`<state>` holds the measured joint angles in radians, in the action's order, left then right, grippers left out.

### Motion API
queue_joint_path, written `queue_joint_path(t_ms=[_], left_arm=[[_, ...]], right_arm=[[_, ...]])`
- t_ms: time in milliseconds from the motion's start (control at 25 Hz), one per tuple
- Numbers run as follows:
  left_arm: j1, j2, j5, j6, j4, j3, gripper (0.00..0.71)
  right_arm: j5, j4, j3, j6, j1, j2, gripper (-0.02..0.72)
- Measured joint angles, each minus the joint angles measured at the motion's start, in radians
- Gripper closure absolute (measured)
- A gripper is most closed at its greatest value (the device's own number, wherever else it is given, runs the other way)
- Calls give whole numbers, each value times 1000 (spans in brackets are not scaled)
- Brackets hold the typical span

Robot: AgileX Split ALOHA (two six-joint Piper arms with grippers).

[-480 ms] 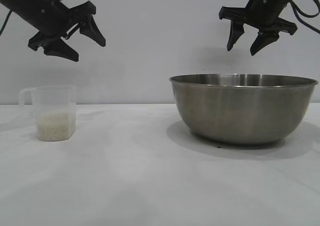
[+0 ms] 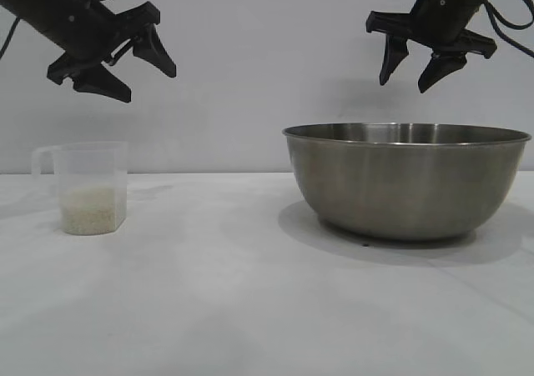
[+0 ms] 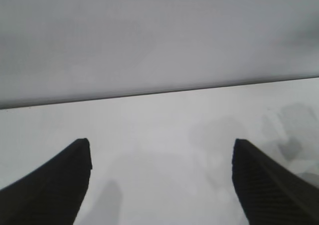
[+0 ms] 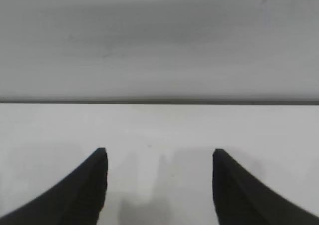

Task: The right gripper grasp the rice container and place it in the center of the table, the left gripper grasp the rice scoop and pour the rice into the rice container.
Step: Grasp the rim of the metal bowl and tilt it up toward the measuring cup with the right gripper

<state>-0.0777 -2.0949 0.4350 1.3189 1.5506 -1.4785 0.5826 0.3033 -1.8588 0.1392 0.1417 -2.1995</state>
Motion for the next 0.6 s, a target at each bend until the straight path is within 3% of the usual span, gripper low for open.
queue_joint_path(t_ms=[280, 600], left_arm=[[0, 0, 0, 0, 0, 0, 197], [0, 0, 0, 0, 0, 0, 197]], right_arm=[[152, -62, 0, 25, 0, 17, 316], [454, -108, -2, 29, 0, 106, 316]])
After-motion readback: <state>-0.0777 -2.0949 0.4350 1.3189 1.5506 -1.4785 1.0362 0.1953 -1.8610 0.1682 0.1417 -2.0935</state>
